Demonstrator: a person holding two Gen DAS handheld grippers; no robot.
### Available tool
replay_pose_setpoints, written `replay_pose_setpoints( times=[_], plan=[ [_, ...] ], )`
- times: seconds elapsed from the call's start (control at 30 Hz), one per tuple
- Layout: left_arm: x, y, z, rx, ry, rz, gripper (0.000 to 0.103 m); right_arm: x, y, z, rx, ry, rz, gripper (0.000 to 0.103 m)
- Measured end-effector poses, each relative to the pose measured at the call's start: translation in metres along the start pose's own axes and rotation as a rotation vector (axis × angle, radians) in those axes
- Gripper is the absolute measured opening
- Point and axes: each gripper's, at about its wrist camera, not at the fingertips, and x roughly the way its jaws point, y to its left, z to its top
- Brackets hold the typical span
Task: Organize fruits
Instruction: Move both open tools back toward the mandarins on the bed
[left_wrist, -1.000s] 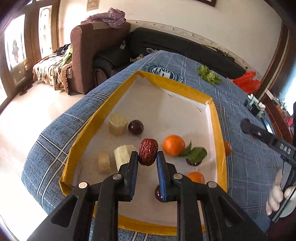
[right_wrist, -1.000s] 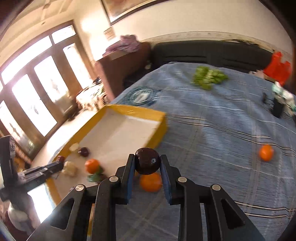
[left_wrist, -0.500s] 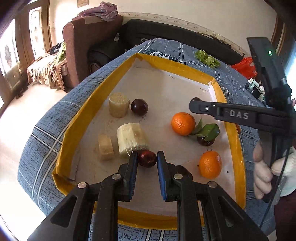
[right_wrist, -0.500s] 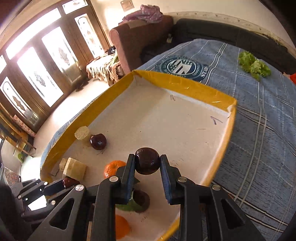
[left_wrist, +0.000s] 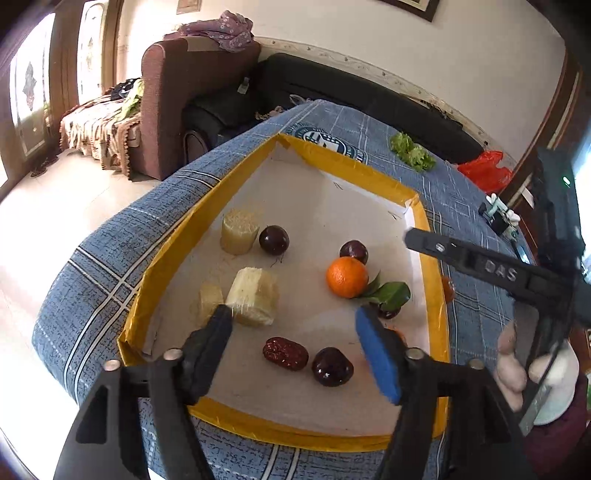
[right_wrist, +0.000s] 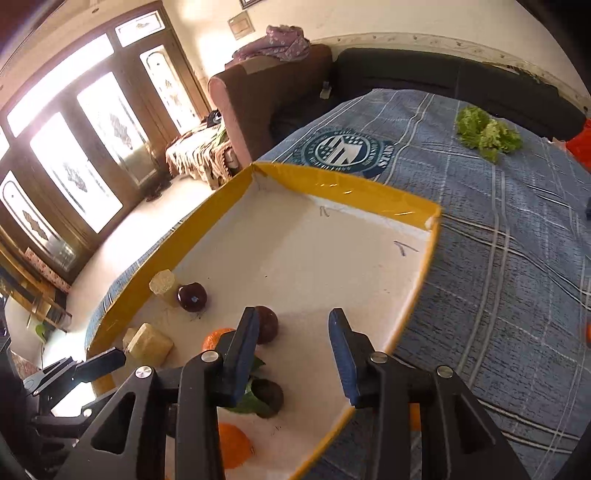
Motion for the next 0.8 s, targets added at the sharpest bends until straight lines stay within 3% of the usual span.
replay_pose_setpoints(
  times=[0.03,0.17,0.27,0.67,0.8],
  plan=[
    [-0.002,-0.003,0.001,-0.001,0.0,0.011,0.082,-0.007,-0.003,-0.002,0.001,-0.01,-0.003,0.044],
    [-0.01,-0.018,-0.001,0.008,-0.004,-0.038,0.082,-0.036,-0.014,-0.014,0.01,-0.06,-0.031,0.046],
    [-0.014,-0.036,-0.006,0.059,-0.005,-0.03,0.082,-0.06,-0.03,-0.024,0.029,-0.096,-0.062,0.05],
    [-0.021,-0.101,-0.026,0.248,-0.004,-0.087,0.082,-0.122,-0.136,-0.066,0.215,-0.148,-0.223,0.052],
    [-0.014,-0.107,-0.027,0.246,0.006,-0.1,0.082,-0.119,-0.151,-0.075,0.262,-0.125,-0.185,0.052]
  ],
)
